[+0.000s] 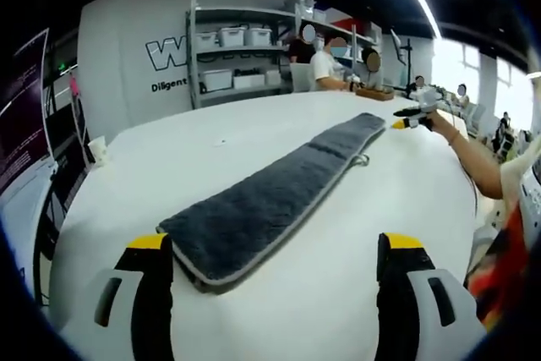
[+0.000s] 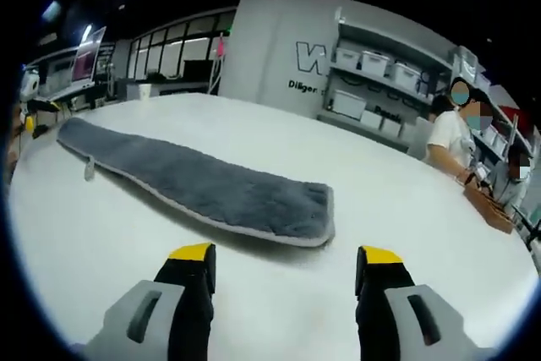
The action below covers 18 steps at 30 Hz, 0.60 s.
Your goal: Open the folded towel by lifting each exposed corner and separating the folded layers until the towel lies flat within the target outline without major curled edges
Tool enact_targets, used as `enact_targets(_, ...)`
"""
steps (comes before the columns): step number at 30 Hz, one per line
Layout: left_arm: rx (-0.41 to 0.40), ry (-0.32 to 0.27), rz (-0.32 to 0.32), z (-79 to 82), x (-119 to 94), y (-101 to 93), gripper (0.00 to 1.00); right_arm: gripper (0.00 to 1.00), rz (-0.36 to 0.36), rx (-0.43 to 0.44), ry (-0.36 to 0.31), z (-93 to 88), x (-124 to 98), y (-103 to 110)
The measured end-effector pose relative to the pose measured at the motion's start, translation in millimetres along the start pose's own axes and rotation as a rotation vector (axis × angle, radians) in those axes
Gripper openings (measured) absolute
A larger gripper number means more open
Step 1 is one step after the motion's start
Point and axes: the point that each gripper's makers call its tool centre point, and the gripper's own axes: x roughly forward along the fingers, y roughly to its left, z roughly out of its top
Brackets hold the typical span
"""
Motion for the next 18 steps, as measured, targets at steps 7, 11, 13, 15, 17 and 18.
enact_targets(7, -0.02, 0.002, -0.008, -0.2, 1, -1.1, 0.99, 0.6, 0.043, -0.056, 0.021, -0.2, 20, -10)
enact_targets(11, -0.01, 0.017, 0.004, -0.7, -1, 1.3, 0.99, 0.56, 0.096, -0.062, 0.032, -1.0, 33, -11)
enact_targets(13, 0.004, 0.024, 0.012, -0.3, -3, 2.3, 0.99, 0.54, 0.129, -0.059, 0.043, -3.7, 40, -8)
enact_targets(15, 0.009, 0.024, 0.026, 0.8, -4, 4.7, 0.99, 0.54, 0.144, -0.05, 0.055, -7.0, 44, -8)
enact_targets(17, 0.01, 0.019, 0.028, 3.3, -5, 5.9, 0.98, 0.53, 0.151, -0.046, 0.063, -9.0, 50, -10)
enact_targets(18, 0.007, 0.013, 0.027, 5.1, -5, 6.1, 0.98, 0.51, 0.157, -0.043, 0.064, -9.2, 52, -10)
